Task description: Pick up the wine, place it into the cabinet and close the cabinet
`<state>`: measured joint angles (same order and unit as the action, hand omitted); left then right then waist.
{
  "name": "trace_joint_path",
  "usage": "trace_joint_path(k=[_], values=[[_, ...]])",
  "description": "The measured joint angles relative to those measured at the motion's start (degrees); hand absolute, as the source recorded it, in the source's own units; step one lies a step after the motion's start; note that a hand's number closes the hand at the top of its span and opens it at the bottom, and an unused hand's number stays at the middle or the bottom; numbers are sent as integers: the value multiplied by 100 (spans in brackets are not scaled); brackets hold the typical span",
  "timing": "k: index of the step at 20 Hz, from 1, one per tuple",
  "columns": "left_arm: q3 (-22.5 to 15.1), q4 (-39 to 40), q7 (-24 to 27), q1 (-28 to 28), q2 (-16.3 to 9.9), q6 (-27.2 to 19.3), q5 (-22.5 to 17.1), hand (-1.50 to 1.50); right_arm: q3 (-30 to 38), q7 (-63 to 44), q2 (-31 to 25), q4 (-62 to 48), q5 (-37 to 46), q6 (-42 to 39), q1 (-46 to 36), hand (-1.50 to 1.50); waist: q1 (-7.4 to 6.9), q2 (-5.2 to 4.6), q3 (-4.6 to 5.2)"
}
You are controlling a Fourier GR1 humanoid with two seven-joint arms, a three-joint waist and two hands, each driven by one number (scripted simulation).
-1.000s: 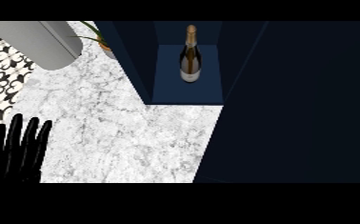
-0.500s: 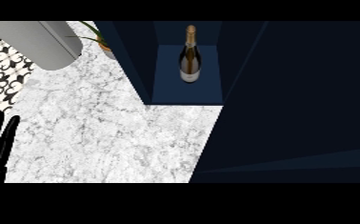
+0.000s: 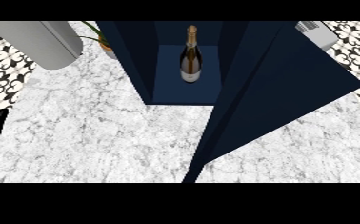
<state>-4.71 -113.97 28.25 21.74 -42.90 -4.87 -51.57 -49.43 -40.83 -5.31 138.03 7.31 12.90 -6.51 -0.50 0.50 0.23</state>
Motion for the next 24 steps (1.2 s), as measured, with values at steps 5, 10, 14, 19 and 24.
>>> trace_joint_path(k=[5, 10, 14, 19, 24], values=[[37, -57, -187, -83, 36, 88, -129, -150, -208, -143, -358, -76, 231, 610, -707, 150, -36, -10, 1], [76, 13, -293, -235, 104, 205, -194, -150, -229, -411, -561, -222, -6, 984, -1478, 150, -88, -34, 1], [35, 7, -418, -447, 175, 111, -206, -150, -134, -419, -584, -447, -451, 1337, -2048, 150, -150, -63, 2], [-39, -35, -506, -538, 278, 17, -138, -150, 354, -341, 11, -1494, -912, 1650, -3284, 150, -223, -74, -2], [-11, 51, -588, -643, 374, -27, -88, -150, 1007, 53, 372, -2976, -1525, 1780, -4639, 150, -224, -83, -7]])
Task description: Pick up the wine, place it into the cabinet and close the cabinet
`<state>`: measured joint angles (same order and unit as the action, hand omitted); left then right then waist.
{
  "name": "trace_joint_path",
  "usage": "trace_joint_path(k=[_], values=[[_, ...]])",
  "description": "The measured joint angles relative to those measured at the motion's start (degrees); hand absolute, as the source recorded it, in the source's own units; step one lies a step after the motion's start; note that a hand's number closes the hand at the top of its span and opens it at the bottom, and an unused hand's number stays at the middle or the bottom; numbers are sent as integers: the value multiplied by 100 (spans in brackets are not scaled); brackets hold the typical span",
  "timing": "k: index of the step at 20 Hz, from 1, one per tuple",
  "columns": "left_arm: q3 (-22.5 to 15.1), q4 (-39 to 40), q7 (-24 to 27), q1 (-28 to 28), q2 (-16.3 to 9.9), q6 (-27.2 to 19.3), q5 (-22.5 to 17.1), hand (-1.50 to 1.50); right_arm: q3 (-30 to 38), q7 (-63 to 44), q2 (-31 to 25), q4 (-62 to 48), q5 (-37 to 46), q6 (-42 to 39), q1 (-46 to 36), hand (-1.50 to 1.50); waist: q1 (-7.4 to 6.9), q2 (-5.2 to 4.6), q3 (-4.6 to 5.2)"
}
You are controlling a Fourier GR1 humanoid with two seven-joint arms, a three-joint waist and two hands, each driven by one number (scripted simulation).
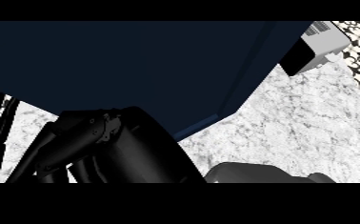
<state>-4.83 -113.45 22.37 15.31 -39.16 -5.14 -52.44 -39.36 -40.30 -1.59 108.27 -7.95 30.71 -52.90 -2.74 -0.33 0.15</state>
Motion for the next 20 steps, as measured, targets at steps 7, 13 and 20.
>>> trace_joint_path(k=[7, 13, 20], values=[[30, 222, -88, -232, 174, -13, 94, -150, 696, 655, 132, -1932, -102, -332, -1331, 150, 90, 1, -4], [173, 203, -256, -314, 248, -11, 136, -150, 1317, 1418, 158, -3325, -271, -791, -1708, 150, 122, 8, -6], [172, 202, -332, -304, 407, 7, 348, -150, 1699, 2167, 161, -4110, -484, -1466, -1807, 150, 116, 128, 17]])
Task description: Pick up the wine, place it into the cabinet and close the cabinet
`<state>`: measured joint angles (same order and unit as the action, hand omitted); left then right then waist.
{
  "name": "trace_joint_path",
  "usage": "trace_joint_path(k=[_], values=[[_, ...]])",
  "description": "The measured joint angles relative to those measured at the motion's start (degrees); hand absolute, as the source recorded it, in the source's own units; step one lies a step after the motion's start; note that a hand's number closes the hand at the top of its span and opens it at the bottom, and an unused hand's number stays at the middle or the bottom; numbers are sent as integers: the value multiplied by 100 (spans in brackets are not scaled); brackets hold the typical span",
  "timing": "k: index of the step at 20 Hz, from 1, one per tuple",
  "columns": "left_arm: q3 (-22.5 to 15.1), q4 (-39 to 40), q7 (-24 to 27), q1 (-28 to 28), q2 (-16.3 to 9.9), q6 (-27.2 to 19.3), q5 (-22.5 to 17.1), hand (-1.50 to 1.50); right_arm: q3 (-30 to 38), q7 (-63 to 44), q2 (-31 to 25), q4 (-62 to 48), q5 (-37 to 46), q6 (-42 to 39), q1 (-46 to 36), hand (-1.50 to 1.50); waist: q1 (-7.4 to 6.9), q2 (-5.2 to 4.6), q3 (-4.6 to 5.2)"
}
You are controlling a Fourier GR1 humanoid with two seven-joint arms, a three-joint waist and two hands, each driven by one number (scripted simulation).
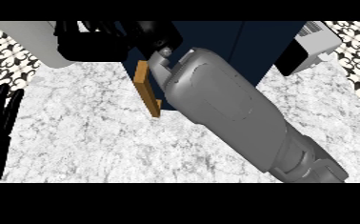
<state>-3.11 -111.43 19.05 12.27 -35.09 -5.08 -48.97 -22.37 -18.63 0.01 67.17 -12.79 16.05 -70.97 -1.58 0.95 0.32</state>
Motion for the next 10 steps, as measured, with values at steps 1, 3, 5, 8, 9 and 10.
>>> trace_joint_path(k=[1, 3, 5, 8, 9, 10], values=[[6, 12, -16, -37, 15, -23, 28, -150, 29, 82, 0, -56, -11, -78, 5, 150, 2, 15, 5], [70, -33, -90, -84, 0, -58, 14, -150, 99, 187, -32, -148, -63, -266, 7, 150, -11, 38, 19], [69, -7, -105, -106, 28, -52, 31, -150, 115, 399, -55, -242, -15, -364, 35, 150, -23, 65, 26], [54, -82, -109, -13, 39, 24, 52, -150, 100, 623, -153, -326, 65, -532, 82, 150, -61, 105, 35], [42, -73, -97, -5, 64, 29, 65, -150, 78, 693, -195, -349, 116, -575, 95, 150, -65, 115, 38], [42, -57, -117, -36, 71, 24, 62, -150, 56, 771, -216, -373, 170, -603, 101, 150, -59, 122, 39]])
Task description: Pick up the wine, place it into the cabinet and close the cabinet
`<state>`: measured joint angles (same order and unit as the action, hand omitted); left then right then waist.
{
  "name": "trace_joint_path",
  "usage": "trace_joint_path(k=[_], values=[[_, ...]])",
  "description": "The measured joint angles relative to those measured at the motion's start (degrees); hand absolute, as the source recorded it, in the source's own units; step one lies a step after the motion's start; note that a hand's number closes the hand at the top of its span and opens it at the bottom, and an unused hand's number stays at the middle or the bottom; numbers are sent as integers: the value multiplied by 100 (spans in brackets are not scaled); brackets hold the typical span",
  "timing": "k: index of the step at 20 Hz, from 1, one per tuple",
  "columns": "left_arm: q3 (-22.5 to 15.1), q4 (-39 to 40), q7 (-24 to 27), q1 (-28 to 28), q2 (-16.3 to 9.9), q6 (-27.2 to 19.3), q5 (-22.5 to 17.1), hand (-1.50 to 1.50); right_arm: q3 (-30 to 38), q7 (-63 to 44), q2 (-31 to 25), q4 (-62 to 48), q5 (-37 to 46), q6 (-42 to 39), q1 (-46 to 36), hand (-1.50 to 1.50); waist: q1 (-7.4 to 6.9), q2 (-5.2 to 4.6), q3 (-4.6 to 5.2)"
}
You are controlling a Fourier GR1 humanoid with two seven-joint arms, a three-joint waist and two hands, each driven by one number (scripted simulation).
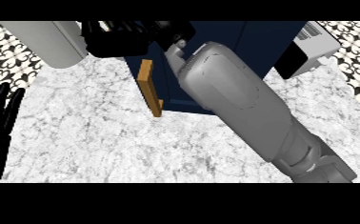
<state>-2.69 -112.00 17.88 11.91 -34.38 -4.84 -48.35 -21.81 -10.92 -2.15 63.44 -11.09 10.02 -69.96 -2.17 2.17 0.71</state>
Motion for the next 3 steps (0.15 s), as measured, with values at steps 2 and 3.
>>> trace_joint_path(k=[2, 3], values=[[20, 21, -17, -38, -8, 24, 5, -150, -6, 38, -57, -15, 24, -93, 2, 150, 7, 3, 4], [35, -19, -68, -67, -25, -4, -11, -150, -15, 114, -100, 0, 44, -149, 42, 150, 6, 15, 3]])
